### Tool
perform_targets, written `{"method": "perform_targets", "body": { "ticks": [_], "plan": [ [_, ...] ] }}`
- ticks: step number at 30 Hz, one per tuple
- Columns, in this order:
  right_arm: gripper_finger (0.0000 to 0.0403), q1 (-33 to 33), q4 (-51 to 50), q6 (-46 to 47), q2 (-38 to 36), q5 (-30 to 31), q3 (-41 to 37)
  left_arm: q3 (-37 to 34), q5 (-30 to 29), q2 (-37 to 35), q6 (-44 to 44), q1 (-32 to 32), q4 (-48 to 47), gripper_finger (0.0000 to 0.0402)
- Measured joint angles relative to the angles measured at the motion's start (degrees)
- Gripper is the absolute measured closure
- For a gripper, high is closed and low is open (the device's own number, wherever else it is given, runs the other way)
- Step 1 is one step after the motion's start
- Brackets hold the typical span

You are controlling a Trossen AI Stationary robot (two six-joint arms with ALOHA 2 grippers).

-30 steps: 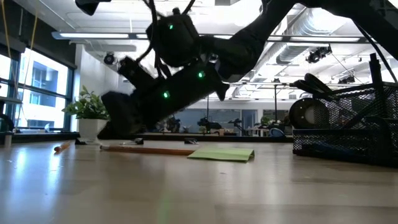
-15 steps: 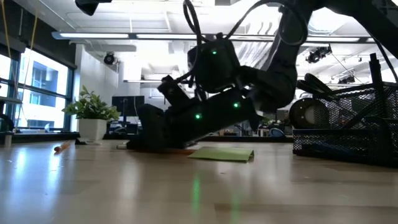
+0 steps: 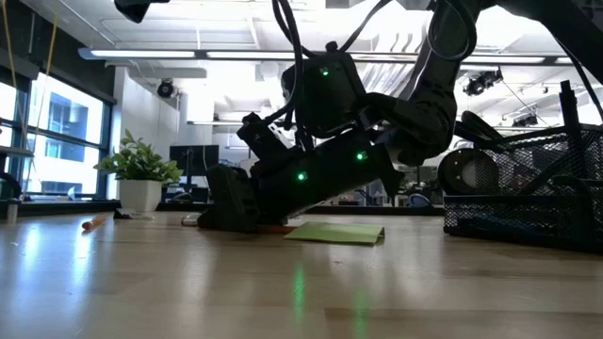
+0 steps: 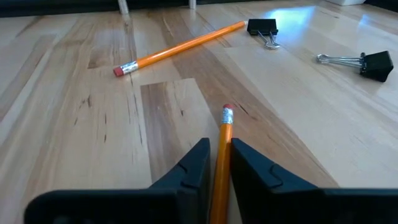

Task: Pick and place office supplies into organizer
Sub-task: Put the orange pencil into the black desk organizer

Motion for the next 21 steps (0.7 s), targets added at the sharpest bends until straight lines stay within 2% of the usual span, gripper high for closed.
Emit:
{"method": "perform_targets", "body": {
  "ticks": [4,10,16,21],
  "plan": [
    [0.0354,0.06,0.14,-0.53,0.04,1.1,-0.02,0.0,-0.02,0.0,-0.02,0.0,0.0,0.0399],
    [0.0389,0.11,3.57,-1.75,0.18,2.36,-0.24,0.0,-0.04,0.0,-0.04,0.02,-0.11,0.0399],
    [0.039,0.05,8.32,-2.9,0.44,2.33,-0.36,0.0,-0.04,0.0,-0.48,0.0,-0.21,0.0398],
    [0.0382,-0.04,8.49,-4.1,-0.36,1.75,-0.43,0.0,-0.08,-0.02,-0.48,0.02,-0.55,0.0398]
  ]
}}
